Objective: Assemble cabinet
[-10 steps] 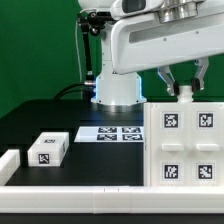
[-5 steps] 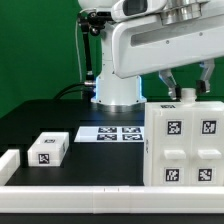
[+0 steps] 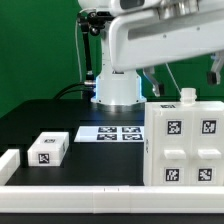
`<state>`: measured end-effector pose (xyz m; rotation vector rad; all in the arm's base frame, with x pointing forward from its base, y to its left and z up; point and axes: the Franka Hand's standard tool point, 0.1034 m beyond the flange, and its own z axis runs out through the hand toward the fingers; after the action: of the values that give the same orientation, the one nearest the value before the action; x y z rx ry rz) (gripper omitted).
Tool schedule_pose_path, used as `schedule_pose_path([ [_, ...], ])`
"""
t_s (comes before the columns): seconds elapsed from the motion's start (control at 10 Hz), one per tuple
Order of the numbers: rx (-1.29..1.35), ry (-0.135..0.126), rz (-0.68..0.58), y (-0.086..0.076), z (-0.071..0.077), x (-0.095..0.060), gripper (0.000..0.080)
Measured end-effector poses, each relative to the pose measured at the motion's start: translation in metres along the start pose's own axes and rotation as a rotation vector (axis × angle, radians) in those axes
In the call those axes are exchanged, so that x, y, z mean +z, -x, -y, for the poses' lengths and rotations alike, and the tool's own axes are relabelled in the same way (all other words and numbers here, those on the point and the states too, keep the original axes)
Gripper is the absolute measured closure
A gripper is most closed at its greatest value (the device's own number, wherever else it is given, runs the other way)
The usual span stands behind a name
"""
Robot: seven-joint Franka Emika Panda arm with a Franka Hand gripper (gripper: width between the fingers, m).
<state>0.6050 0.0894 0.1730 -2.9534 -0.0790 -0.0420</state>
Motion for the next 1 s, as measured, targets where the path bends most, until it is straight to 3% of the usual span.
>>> schedule_pose_path([
  [0.1, 0.012, 0.009, -0.024, 0.001, 0.0, -0.012, 0.0158],
  [0.2, 0.02, 0.013, -0.027, 0.009, 0.0, -0.01, 0.0151],
  [0.6, 0.013, 0.012, -0.022, 0.009, -0.003, -0.005, 0.0151],
  [1.0, 0.066, 0.058, -0.048, 0.032, -0.07, -0.001, 0.0151],
])
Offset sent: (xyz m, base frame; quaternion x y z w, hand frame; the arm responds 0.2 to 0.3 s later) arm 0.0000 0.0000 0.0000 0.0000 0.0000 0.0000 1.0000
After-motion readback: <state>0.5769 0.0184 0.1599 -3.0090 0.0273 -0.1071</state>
